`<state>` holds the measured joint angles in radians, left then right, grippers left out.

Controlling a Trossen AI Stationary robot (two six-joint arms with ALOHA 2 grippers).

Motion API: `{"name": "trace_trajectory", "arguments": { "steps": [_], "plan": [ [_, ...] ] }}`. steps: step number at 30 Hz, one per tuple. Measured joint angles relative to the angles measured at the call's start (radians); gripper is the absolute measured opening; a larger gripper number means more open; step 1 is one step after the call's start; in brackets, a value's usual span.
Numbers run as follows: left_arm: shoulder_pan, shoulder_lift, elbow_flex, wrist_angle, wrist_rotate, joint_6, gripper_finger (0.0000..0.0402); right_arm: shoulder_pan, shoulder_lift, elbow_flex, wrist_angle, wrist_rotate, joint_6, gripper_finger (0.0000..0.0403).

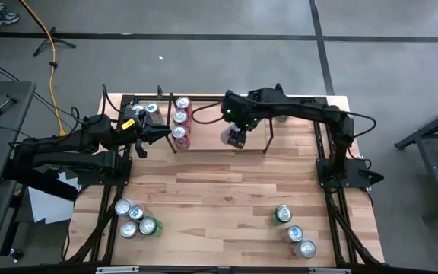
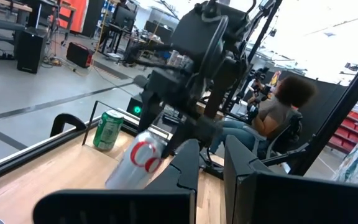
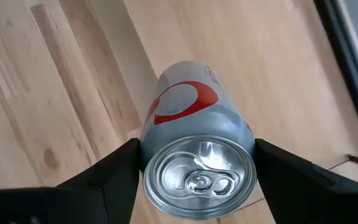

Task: Place canned beverage on shelf
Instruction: Put the top right silver soda can on the shelf

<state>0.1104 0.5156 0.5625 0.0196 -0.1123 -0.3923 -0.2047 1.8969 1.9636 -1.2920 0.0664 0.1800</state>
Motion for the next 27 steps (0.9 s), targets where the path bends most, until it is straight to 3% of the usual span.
{"name": "trace_trajectory", "arguments": {
  "steps": [18, 27],
  "plan": [
    [0.0, 0.002, 0.0, 0.0, -0.008, 0.0, 0.0, -0.043, 0.05, 0.0, -0.058, 0.003, 0.193, 0.0264],
    [0.0, 0.002, 0.0, 0.001, -0.008, 0.0, 0.0, -0.104, 0.05, -0.031, -0.18, -0.008, 0.264, 0.0293]
  ]
}}
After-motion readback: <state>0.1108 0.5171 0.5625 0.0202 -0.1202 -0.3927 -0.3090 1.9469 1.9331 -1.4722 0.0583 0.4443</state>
